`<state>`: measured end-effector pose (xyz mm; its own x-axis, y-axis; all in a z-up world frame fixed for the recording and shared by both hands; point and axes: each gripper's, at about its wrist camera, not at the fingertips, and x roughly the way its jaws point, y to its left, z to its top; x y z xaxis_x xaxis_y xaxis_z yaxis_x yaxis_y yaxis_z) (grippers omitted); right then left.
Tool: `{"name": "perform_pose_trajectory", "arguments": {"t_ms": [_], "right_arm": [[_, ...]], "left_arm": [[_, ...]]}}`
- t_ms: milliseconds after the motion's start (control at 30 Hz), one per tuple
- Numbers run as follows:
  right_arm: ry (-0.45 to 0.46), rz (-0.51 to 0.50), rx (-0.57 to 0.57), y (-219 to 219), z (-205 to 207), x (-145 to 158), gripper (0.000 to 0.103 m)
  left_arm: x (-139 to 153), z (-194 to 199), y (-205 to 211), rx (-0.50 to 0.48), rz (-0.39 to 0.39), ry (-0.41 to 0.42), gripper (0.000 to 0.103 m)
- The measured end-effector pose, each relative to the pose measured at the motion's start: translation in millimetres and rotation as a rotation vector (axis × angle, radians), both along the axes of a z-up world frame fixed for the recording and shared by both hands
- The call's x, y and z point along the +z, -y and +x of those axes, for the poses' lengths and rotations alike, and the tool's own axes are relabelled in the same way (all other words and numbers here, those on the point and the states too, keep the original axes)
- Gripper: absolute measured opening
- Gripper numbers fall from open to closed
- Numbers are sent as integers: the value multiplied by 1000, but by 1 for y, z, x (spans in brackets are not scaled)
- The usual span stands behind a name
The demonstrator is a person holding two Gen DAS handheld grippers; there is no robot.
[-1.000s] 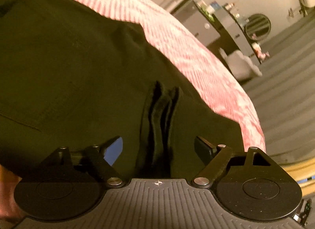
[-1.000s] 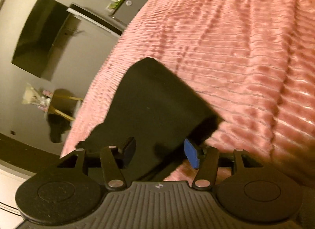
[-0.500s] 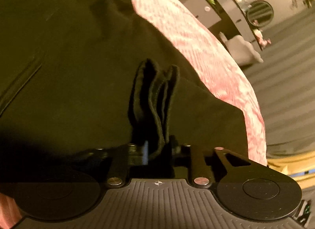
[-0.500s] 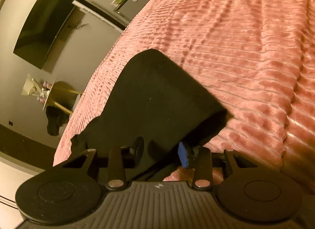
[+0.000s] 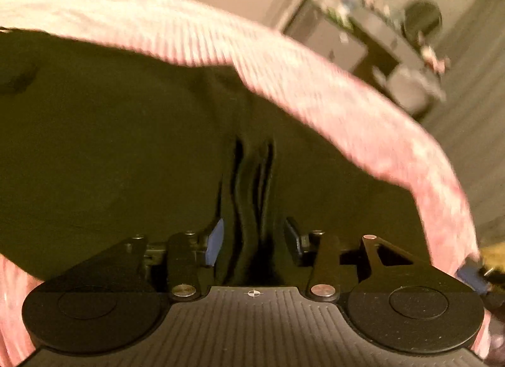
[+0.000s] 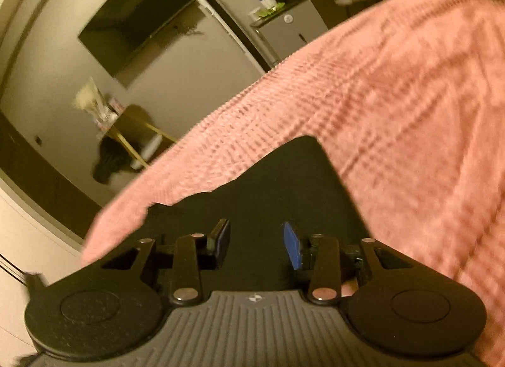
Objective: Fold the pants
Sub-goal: 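Lay the folded trousers flat and open both tools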
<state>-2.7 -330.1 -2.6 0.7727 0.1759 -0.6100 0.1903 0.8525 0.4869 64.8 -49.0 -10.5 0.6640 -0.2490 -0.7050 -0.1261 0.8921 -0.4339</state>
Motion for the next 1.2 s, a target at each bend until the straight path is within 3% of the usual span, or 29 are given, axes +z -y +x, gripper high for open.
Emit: {"name": "perform_pose_trajectory", "arguments": {"t_ms": [67,200,400,567,633,767,1067,1200], "right_arm": [[-30,-136,19,-13,22,-8,29],[-59,-340,74,-35,67,-33,25],[-83,-507,108,-42,114,-62,23],[-79,-446,53,-19,135,-73,23],[-50,-451,49,-19,131,-77,23],[-59,-480,33,-27,118,-76,26],[-134,-362,-25,-26,80,-64,27],[-147,-216,-71,-18,62,-59,27]], "left_arm": [[12,-3,6,49,54,78,56],[15,16,46,-57,127,103,75],[-22,57,87,-136,259,24,75],[-33,72,114,-167,379,44,89],[-34,71,115,-167,387,43,94],[-29,70,114,-166,394,24,95],[-20,51,106,-155,384,-39,95],[-16,32,95,-144,401,-56,95]]}}
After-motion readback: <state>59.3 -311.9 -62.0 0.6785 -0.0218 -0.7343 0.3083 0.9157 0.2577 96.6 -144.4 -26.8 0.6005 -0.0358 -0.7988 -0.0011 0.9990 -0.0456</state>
